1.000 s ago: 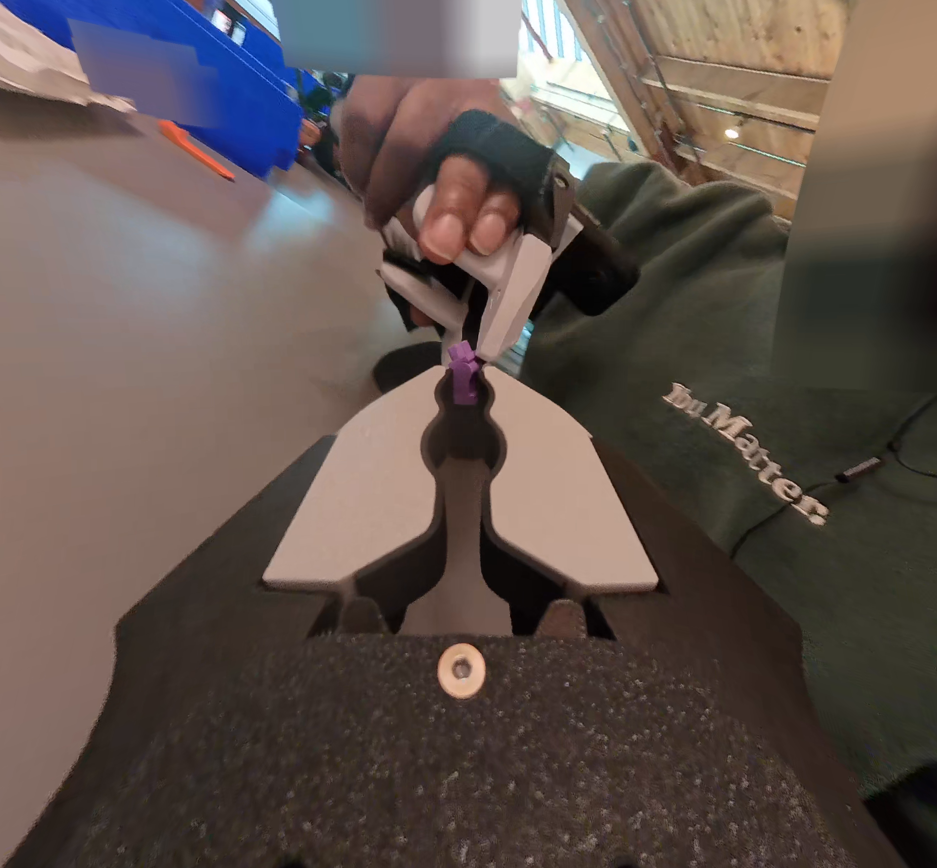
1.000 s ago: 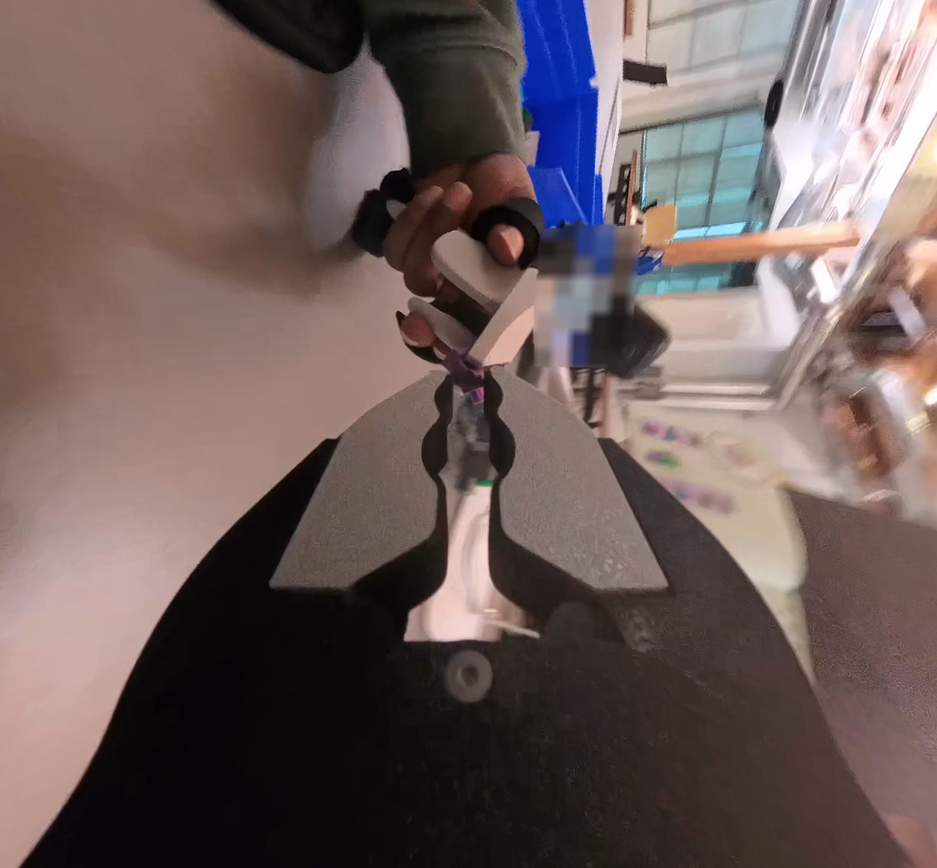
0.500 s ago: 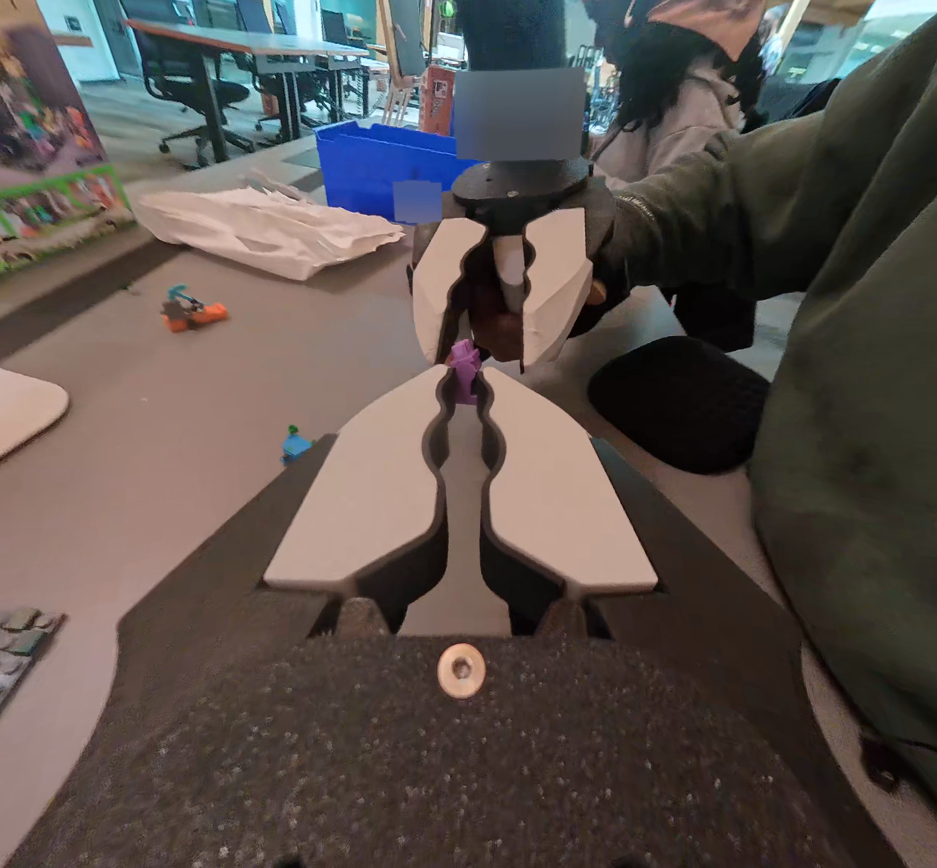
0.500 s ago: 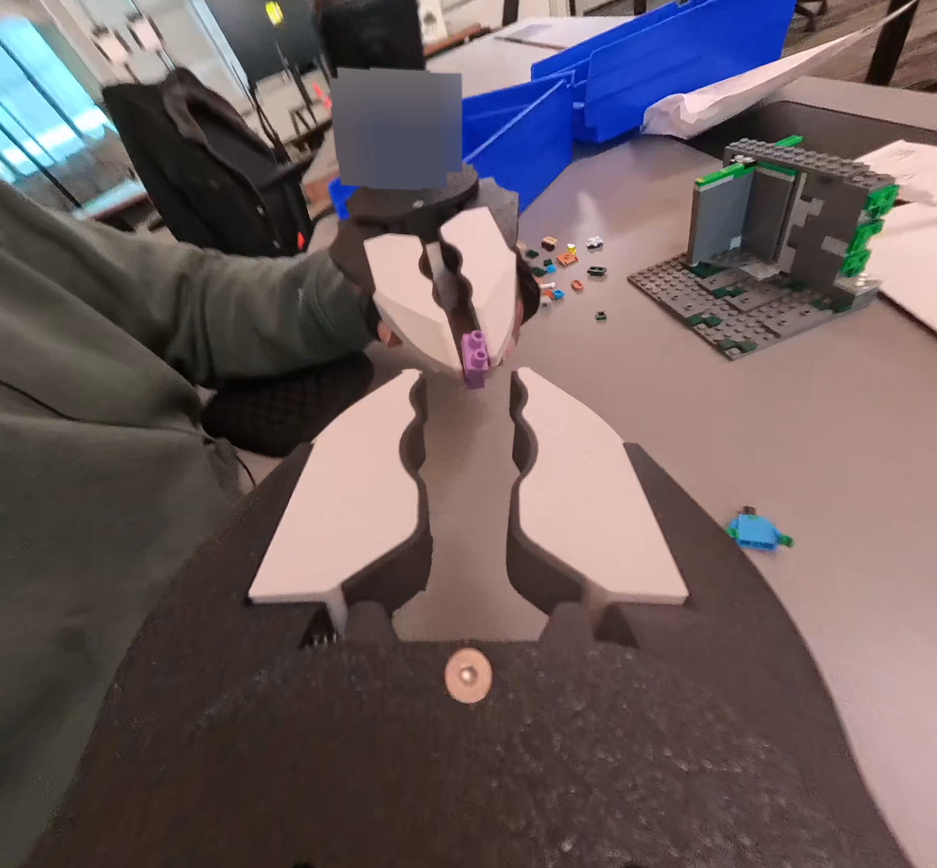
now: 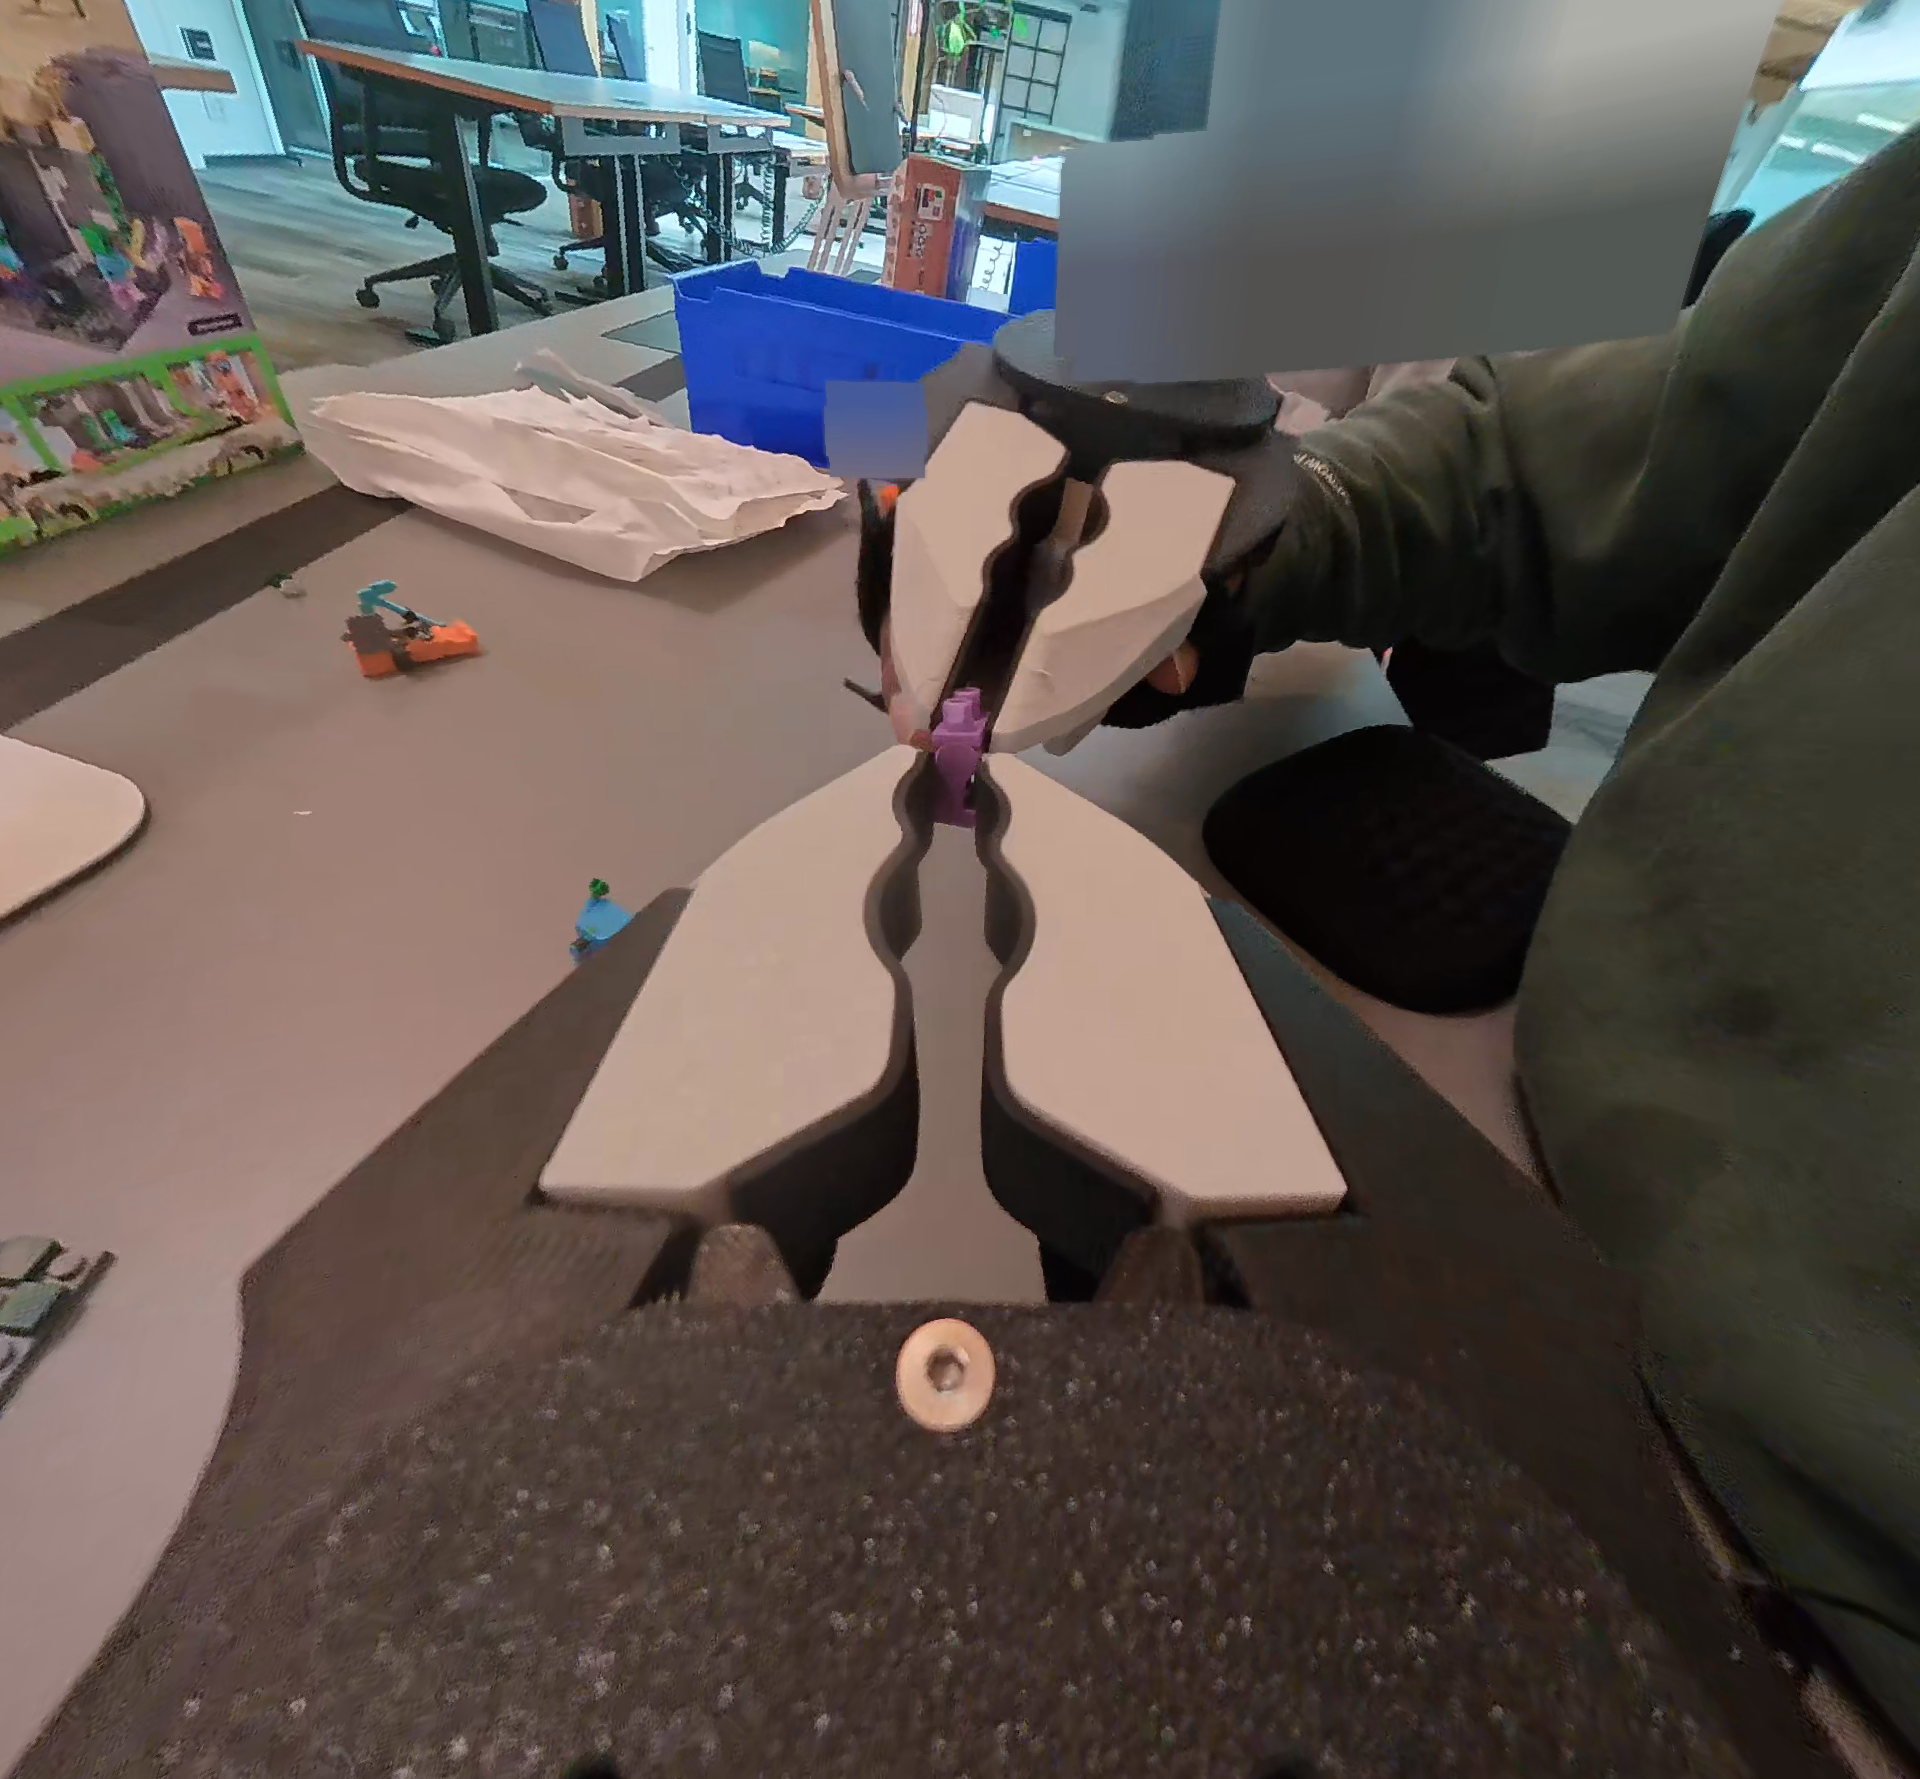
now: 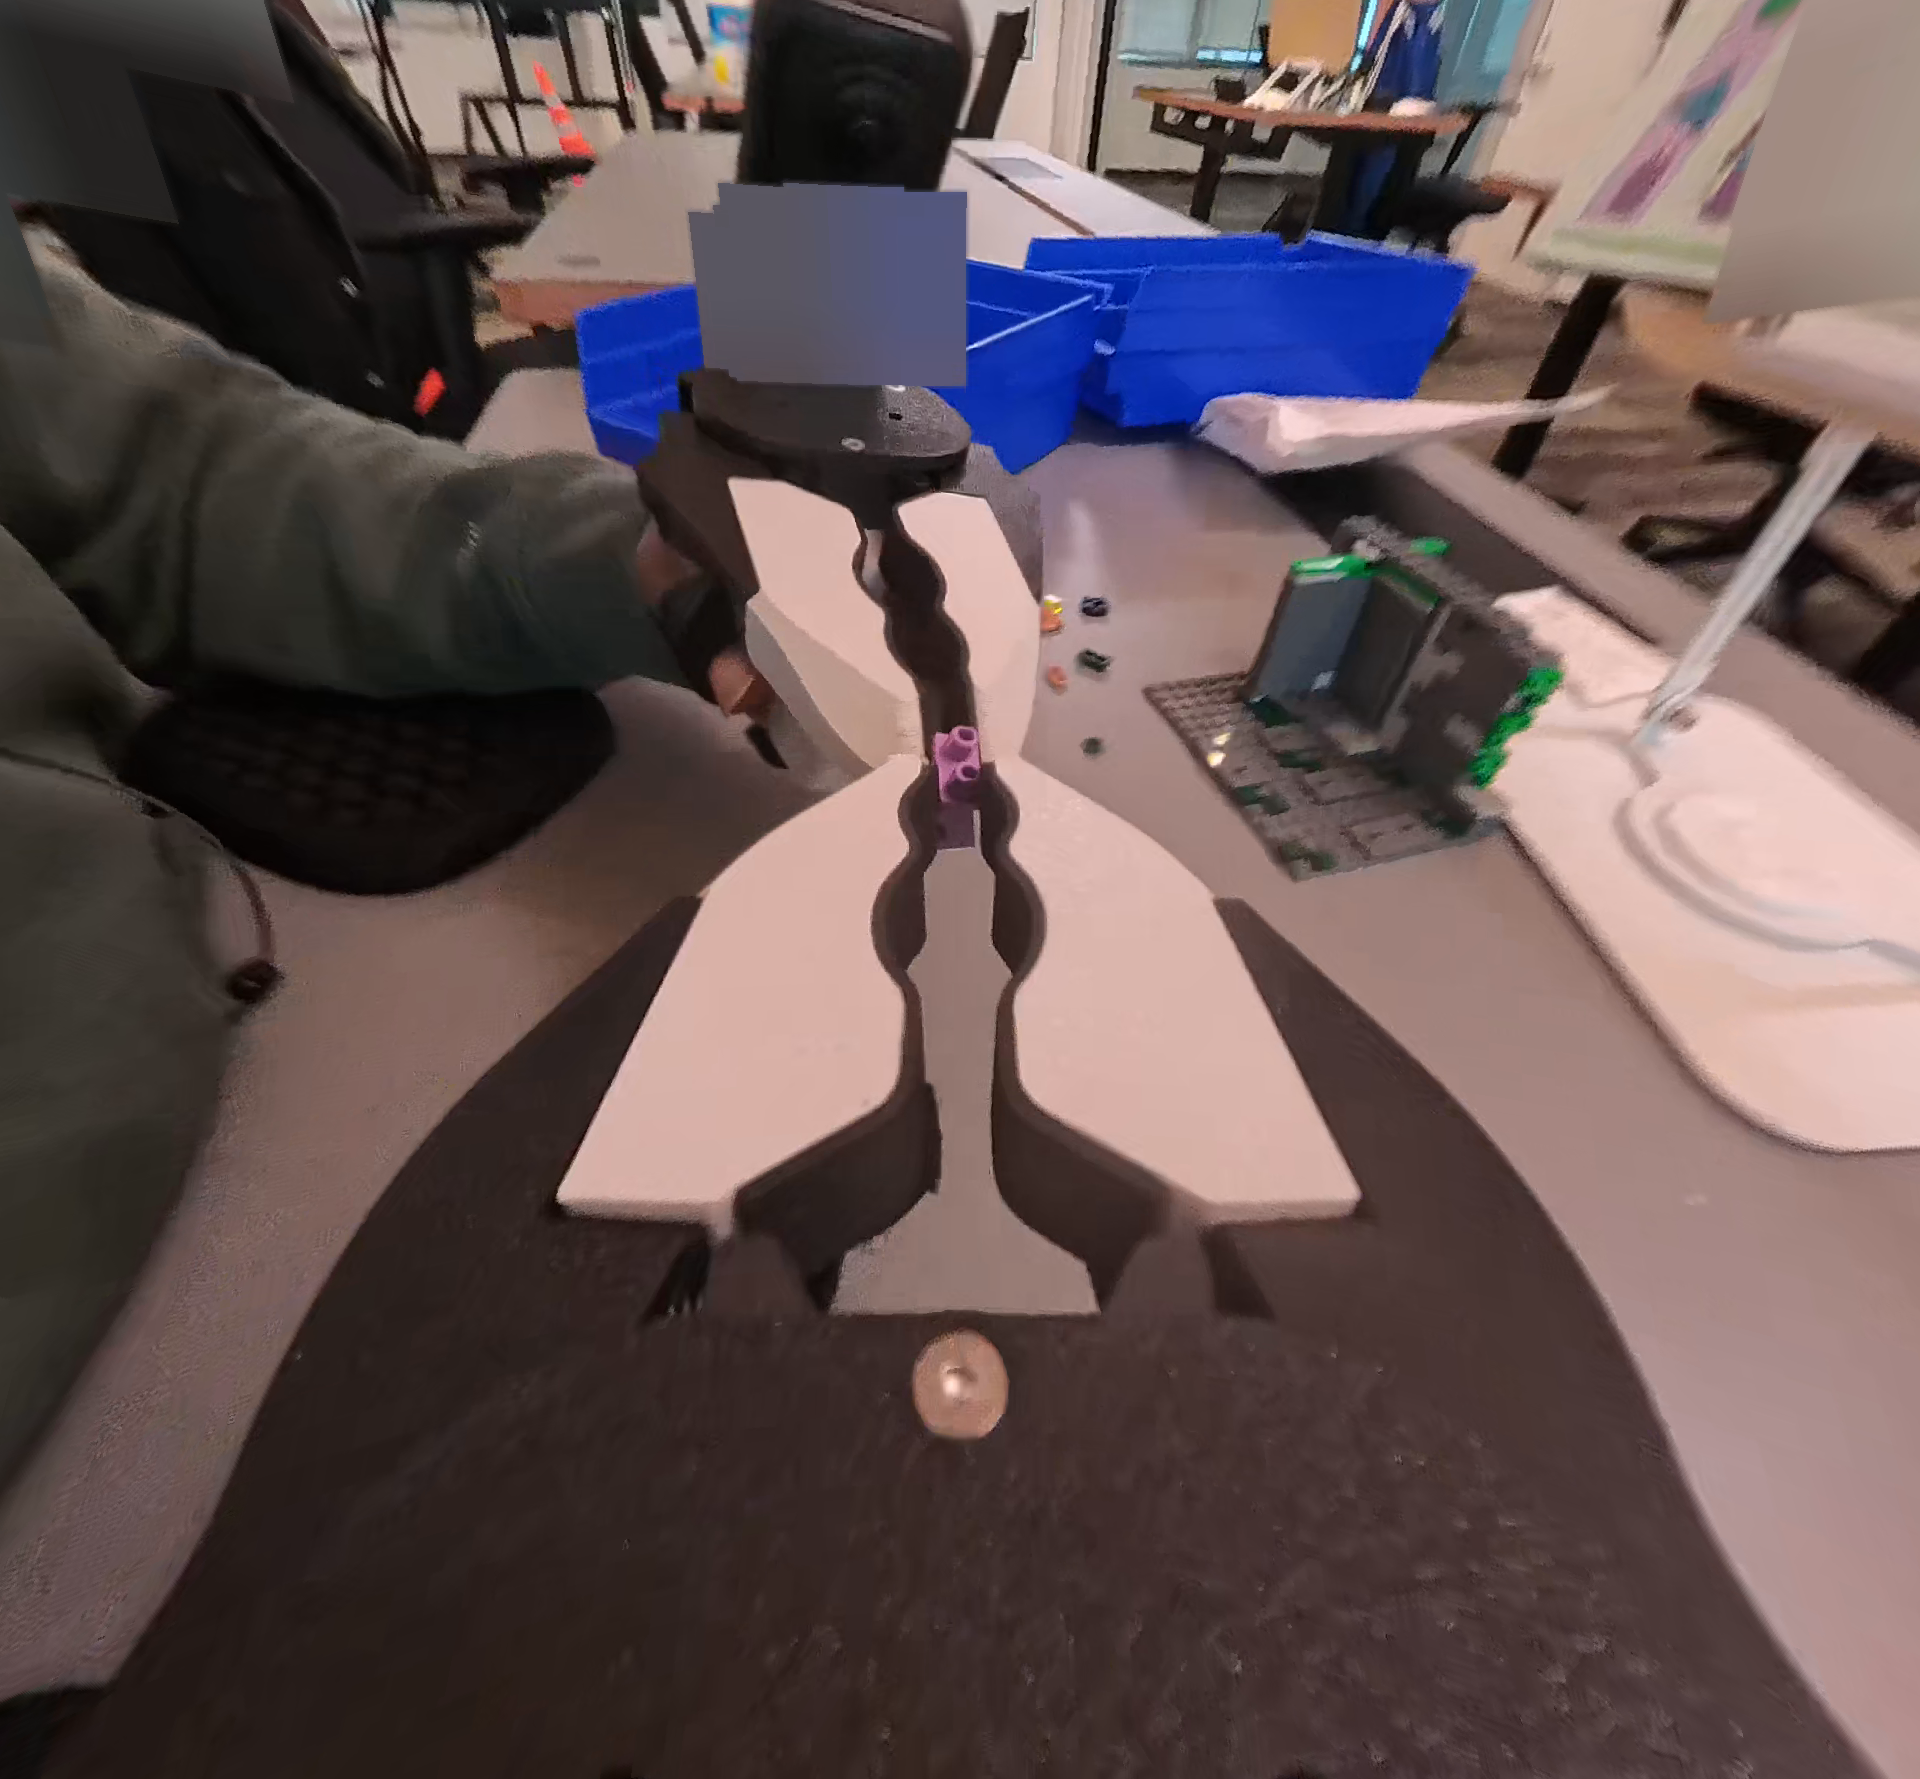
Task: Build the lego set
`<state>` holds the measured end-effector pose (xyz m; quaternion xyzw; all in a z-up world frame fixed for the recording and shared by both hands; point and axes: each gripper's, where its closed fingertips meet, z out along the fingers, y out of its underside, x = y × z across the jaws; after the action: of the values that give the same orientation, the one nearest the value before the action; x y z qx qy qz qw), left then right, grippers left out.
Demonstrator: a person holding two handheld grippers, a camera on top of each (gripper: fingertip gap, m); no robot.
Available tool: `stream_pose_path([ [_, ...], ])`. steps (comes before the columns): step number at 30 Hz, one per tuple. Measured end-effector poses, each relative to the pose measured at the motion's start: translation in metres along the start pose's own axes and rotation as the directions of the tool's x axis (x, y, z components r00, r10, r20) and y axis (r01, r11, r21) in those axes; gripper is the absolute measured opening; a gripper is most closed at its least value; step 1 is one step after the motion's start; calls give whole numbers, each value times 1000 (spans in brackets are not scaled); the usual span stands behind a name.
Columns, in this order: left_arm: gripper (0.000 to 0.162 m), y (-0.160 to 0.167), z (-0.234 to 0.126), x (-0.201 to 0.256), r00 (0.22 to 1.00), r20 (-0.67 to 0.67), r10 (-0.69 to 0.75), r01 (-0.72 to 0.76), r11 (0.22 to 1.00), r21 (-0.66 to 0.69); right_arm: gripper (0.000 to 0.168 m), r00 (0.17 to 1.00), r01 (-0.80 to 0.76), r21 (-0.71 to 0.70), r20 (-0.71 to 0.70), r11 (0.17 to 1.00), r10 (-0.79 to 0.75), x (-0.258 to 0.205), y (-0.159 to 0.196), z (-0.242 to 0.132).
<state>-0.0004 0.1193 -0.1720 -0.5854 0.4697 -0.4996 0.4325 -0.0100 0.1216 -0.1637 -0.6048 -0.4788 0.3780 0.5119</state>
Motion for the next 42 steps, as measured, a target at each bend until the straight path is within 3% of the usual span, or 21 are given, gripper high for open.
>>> stream_pose_path([
  [5,7,-4,1,4,996,-36,-85,86,996,13,7,971,235,33,-41,971,-234,-3,-6,-3],
  [10,7,-6,1,6,989,-65,-131,133,991,28,7,958,287,54,-32,957,-285,-4,-9,-4],
  [16,7,-2,1,4,996,-40,-85,86,996,9,8,978,210,34,-1,977,-210,-3,-5,-2],
  [21,7,6,-2,-10,998,38,-49,50,998,-25,17,998,70,-9,-2,997,-70,15,-2,-9],
  [27,7,26,-1,-32,990,136,-40,51,995,-83,16,997,-32,-241,-78,970,13,56,43,-23],
  [30,7,35,3,-34,990,140,-34,49,993,-105,17,997,-76,-258,-9,963,76,46,52,-17],
  [35,7,45,9,-33,991,136,-4,23,990,-140,20,995,-25,-293,88,956,53,25,56,3],
  [38,7,48,11,-32,991,135,7,14,988,-153,8,993,18,-327,114,945,20,22,60,11],
  [42,9,53,8,-38,986,168,16,16,982,-188,7,993,47,-404,120,913,3,28,68,14],
])
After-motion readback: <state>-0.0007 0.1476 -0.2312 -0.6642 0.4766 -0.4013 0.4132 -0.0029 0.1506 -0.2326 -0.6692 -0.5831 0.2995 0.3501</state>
